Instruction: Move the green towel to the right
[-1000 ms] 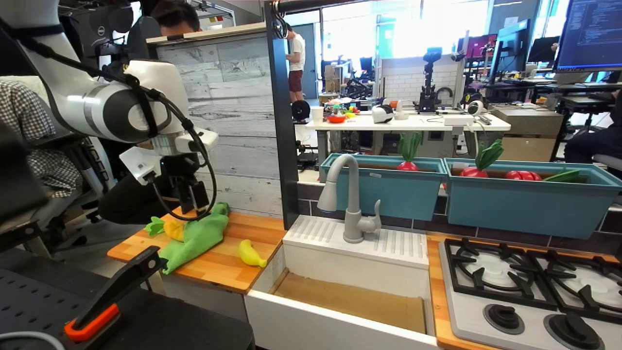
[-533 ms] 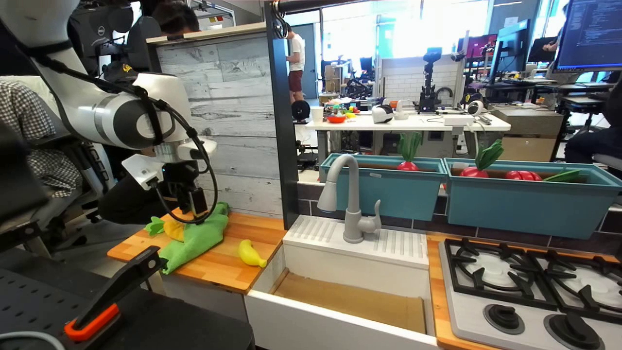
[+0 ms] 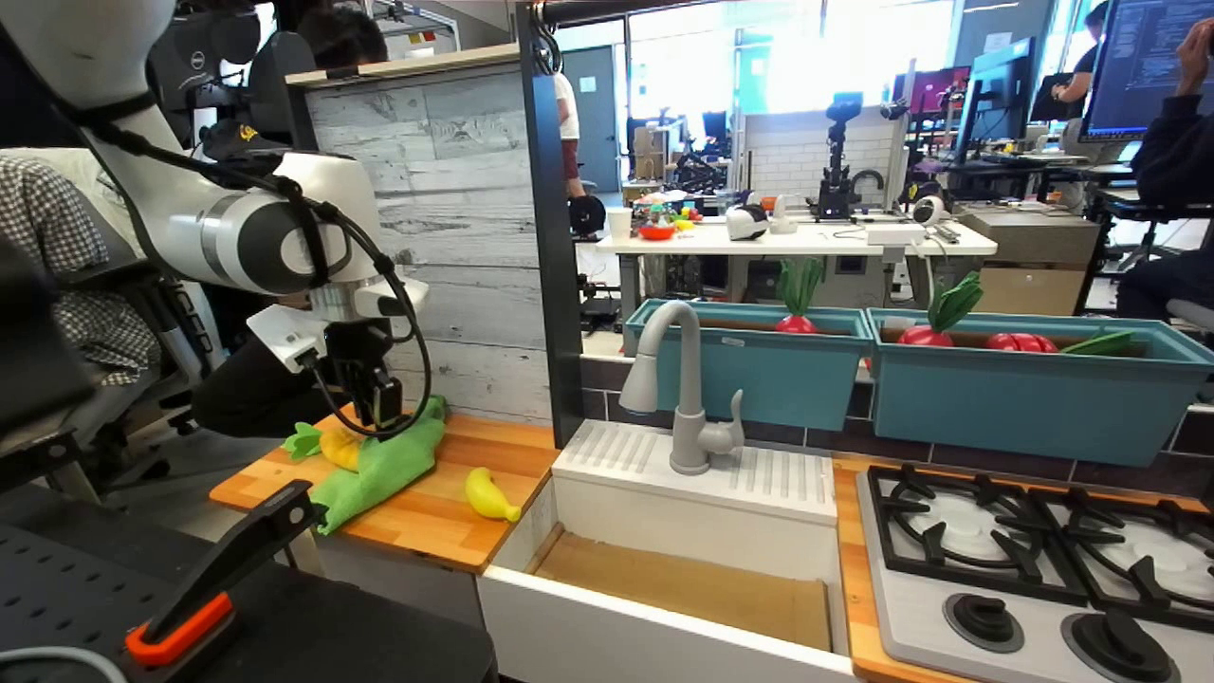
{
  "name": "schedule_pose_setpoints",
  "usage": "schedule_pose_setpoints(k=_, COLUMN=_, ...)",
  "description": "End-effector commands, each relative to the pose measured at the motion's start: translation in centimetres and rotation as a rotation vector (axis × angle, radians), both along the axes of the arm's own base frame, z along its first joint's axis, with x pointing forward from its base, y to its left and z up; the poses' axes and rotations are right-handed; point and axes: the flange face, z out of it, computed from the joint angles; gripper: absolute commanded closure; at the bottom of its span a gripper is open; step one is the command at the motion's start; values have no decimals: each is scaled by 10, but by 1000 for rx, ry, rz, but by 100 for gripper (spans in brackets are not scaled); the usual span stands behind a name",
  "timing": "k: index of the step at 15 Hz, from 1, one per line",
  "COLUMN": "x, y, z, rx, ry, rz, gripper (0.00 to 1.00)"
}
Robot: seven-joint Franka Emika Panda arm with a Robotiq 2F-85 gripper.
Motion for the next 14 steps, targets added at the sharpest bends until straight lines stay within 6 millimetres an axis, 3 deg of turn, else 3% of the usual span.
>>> schedule_pose_setpoints(k=1, x=9, y=2, z=-4, rx=-2, ry=15, rz=0, gripper=80)
schedule_pose_setpoints(k=4, x=9, y=2, z=-4, rx=0, ry=16, rz=-1, gripper=100)
schedule_pose_setpoints(k=9, x=9, y=0, z=-5, rx=-4, ry=20, rz=-1, gripper=100)
schedule_pose_setpoints(k=10, x=9, y=-1, z=-5, rx=-8, ry=27, rz=0, gripper=74)
schedule_pose_setpoints(k=11, x=7, y=0, z=-5, rx=-6, ry=36, rz=5, gripper=72)
schedule_pose_setpoints(k=14, x=4, y=2, z=-7, rx=-3, ry=66, rz=14, gripper=51)
